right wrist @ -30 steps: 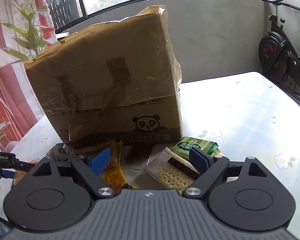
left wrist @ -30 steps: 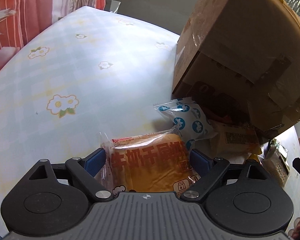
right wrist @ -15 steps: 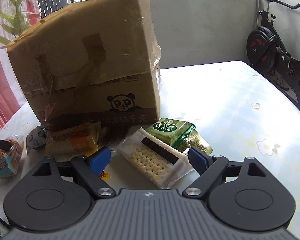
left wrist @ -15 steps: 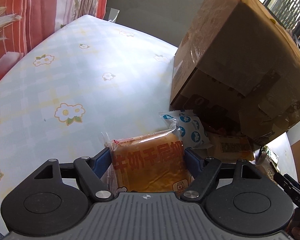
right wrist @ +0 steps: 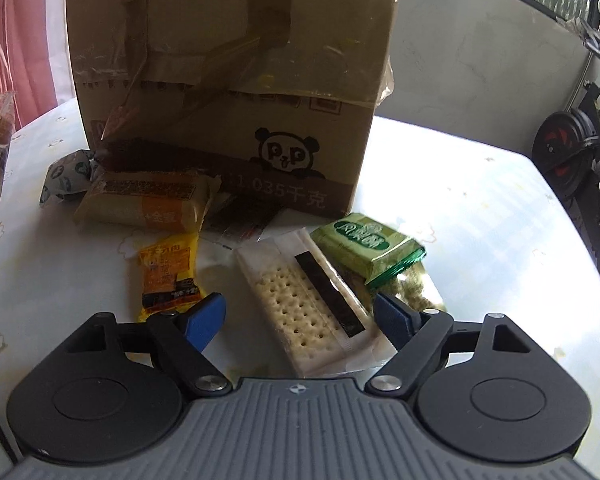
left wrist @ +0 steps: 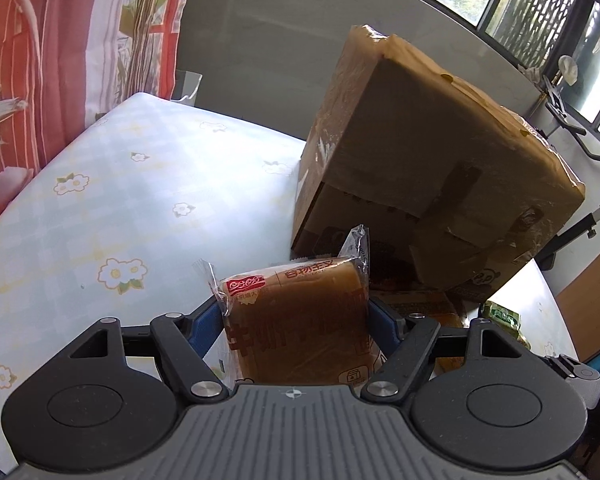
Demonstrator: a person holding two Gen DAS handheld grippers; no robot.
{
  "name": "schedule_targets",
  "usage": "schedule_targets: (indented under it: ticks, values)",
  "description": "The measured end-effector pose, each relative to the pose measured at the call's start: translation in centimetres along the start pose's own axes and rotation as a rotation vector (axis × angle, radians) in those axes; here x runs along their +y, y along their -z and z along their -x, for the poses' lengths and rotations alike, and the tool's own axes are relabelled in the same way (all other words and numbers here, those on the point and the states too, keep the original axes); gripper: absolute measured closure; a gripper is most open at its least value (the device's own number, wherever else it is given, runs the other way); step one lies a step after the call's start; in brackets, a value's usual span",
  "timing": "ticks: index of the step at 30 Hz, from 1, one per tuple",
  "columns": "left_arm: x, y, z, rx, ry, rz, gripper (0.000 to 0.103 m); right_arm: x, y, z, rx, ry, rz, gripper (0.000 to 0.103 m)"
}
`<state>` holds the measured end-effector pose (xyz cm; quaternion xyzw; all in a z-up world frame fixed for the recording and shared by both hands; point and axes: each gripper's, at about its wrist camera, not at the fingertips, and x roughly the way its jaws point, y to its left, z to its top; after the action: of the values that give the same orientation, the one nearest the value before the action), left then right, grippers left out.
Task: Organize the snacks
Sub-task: 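Grasp the orange bread packet with the left tool while the right tool grasps the white cracker pack, then carry both packets over the box and open both tools to drop them inside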
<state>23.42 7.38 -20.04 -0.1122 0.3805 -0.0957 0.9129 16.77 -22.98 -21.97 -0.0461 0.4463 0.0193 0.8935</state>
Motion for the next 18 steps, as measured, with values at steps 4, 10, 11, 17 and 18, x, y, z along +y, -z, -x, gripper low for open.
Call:
schedule_targets:
  ticks: [4,10,11,17,18]
  values:
    - [-0.7,0.1,-0.1,0.000,0.016,-0.025,0.025,0.3,-0.2,0.0,0.049,-0.094,-0.041,0.040]
    - [-1.0,0.2,0.2,-0.006,0.030,-0.046,0.025,0.9,-1.0,-1.0,0.028,-0.065,0.005,0.047]
    - [-1.0,0.3,0.2,-0.007,0.029,-0.046,0.025,1.0,-1.1,-1.3,0.025,-0.060,0.016,0.047]
    - [-1.4,0.4,0.2,-0.008,0.034,-0.056,0.025,1.4,-0.2,-1.1,-0.013,-0.050,0.045,0.047]
    - [-1.4,0.3,0.2,-0.008,0.035,-0.057,0.025,1.4,-0.1,-1.0,-0.016,-0.055,0.041,0.051]
